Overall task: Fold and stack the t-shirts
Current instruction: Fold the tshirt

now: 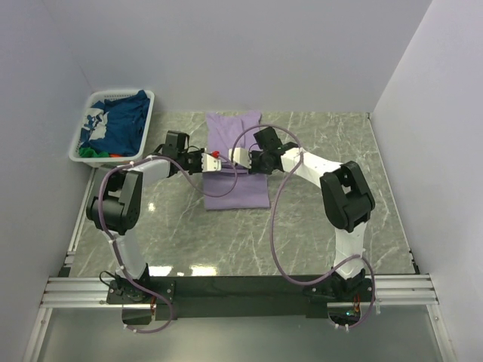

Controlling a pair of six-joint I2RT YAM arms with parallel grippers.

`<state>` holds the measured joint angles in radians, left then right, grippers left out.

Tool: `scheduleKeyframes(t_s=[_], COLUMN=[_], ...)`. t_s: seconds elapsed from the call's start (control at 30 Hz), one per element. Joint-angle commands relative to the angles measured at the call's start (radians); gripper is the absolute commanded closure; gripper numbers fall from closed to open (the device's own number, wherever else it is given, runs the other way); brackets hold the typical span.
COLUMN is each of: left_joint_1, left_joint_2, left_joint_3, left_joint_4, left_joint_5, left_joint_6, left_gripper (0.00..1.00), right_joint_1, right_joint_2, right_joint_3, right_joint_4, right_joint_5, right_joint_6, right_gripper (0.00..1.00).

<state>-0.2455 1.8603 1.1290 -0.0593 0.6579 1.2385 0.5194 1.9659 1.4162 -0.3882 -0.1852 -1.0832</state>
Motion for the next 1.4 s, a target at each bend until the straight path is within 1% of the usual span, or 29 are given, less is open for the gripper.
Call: scheduleKeyframes(t_s=[0.0,0.1,0.13,0.17,0.2,0.23,0.27,0.33,0.37,0.4,0.43,0.5,0.53,0.57,0.6,0.67,0.73,0.77,0.8,0.83,0.9,0.93,1.0,1.03,1.13,1.17,1.23,1.33,1.37], left_joint_1=[0.008,0.009,0.009,0.009,0.009,0.009,0.012,0.020,0.032,0.040,0.048,0.075,0.086,0.103,0.107,0.109,0.107,0.104,0.104,0.104,0.106,0.104,0.104,0.106,0.107,0.107,0.112,0.127,0.136], left_joint_2=[0.029,0.057,0.063,0.066,0.069,0.068,0.063,0.043,0.033,0.007,-0.007,-0.062,-0.081,-0.099,-0.134,-0.174,-0.208,-0.208,-0.195,-0.176,-0.112,-0.092,-0.031,-0.009,0.091,0.143,0.201,0.298,0.338], left_joint_3=[0.051,0.080,0.093,0.098,0.098,0.092,0.089,0.097,0.103,0.109,0.127,0.127,0.129,0.130,0.127,0.078,0.040,0.034,0.038,0.051,0.087,0.094,0.112,0.123,0.169,0.185,0.227,0.268,0.279], left_joint_4=[0.052,0.047,0.044,0.045,0.053,0.082,0.094,0.096,0.095,0.090,0.063,0.062,0.029,-0.037,-0.068,-0.115,-0.151,-0.174,-0.178,-0.188,-0.197,-0.177,-0.101,-0.076,0.008,0.024,0.079,0.127,0.145], left_joint_5=[0.019,0.013,0.011,0.009,-0.004,-0.015,-0.021,-0.030,-0.030,-0.029,-0.021,-0.014,-0.008,0.018,0.037,0.074,0.109,0.146,0.161,0.181,0.236,0.253,0.304,0.316,0.348,0.345,0.356,0.347,0.348], left_joint_6=[0.013,0.010,0.007,-0.007,-0.014,-0.020,-0.042,-0.062,-0.104,-0.134,-0.181,-0.253,-0.289,-0.334,-0.356,-0.419,-0.477,-0.514,-0.563,-0.670,-0.772,-0.889,-1.003,-1.102,-1.278,-1.310,-1.405,-1.510,-1.528], left_gripper=[0.99,0.98,0.96,0.91,0.83,0.78,0.73,0.60,0.57,0.52,0.49,0.48,0.48,0.49,0.50,0.51,0.53,0.53,0.55,0.56,0.59,0.59,0.58,0.58,0.59,0.59,0.59,0.59,0.59], right_joint_1=[-0.013,-0.013,-0.012,-0.012,-0.018,-0.021,-0.025,-0.032,-0.035,-0.035,-0.035,-0.038,-0.036,-0.039,-0.039,-0.036,-0.036,-0.036,-0.038,-0.042,-0.050,-0.056,-0.076,-0.088,-0.145,-0.160,-0.200,-0.237,-0.258], right_joint_2=[0.021,0.033,0.036,0.039,0.039,0.036,0.027,0.010,-0.016,-0.030,-0.045,-0.091,-0.107,-0.137,-0.151,-0.177,-0.179,-0.158,-0.141,-0.125,-0.073,-0.055,0.013,0.036,0.149,0.215,0.310,0.382,0.413], right_joint_3=[0.061,0.064,0.066,0.076,0.085,0.092,0.107,0.112,0.112,0.112,0.112,0.116,0.118,0.115,0.107,0.080,0.072,0.087,0.104,0.122,0.171,0.188,0.246,0.268,0.381,0.441,0.513,0.538,0.537], right_joint_4=[0.029,0.044,0.055,0.072,0.078,0.084,0.089,0.094,0.085,0.078,0.072,0.016,-0.010,-0.070,-0.095,-0.144,-0.166,-0.196,-0.218,-0.234,-0.267,-0.271,-0.284,-0.279,-0.284,-0.290,-0.296,-0.275,-0.246], right_joint_5=[0.029,0.052,0.068,0.078,0.082,0.089,0.093,0.104,0.108,0.110,0.109,0.084,0.070,0.046,0.003,-0.045,-0.104,-0.123,-0.146,-0.196,-0.259,-0.304,-0.347,-0.376,-0.476,-0.526,-0.562,-0.609,-0.615], right_joint_6=[-0.004,0.005,0.014,0.037,0.049,0.064,0.086,0.107,0.127,0.140,0.153,0.201,0.222,0.264,0.288,0.357,0.411,0.466,0.497,0.528,0.615,0.643,0.719,0.745,0.841,0.889,0.957,1.020,1.073], right_gripper=[1.00,1.00,0.96,0.84,0.78,0.72,0.56,0.42,0.41,0.41,0.40,0.41,0.41,0.45,0.48,0.57,0.65,0.67,0.69,0.71,0.71,0.72,0.72,0.72,0.72,0.72,0.73,0.73,0.73])
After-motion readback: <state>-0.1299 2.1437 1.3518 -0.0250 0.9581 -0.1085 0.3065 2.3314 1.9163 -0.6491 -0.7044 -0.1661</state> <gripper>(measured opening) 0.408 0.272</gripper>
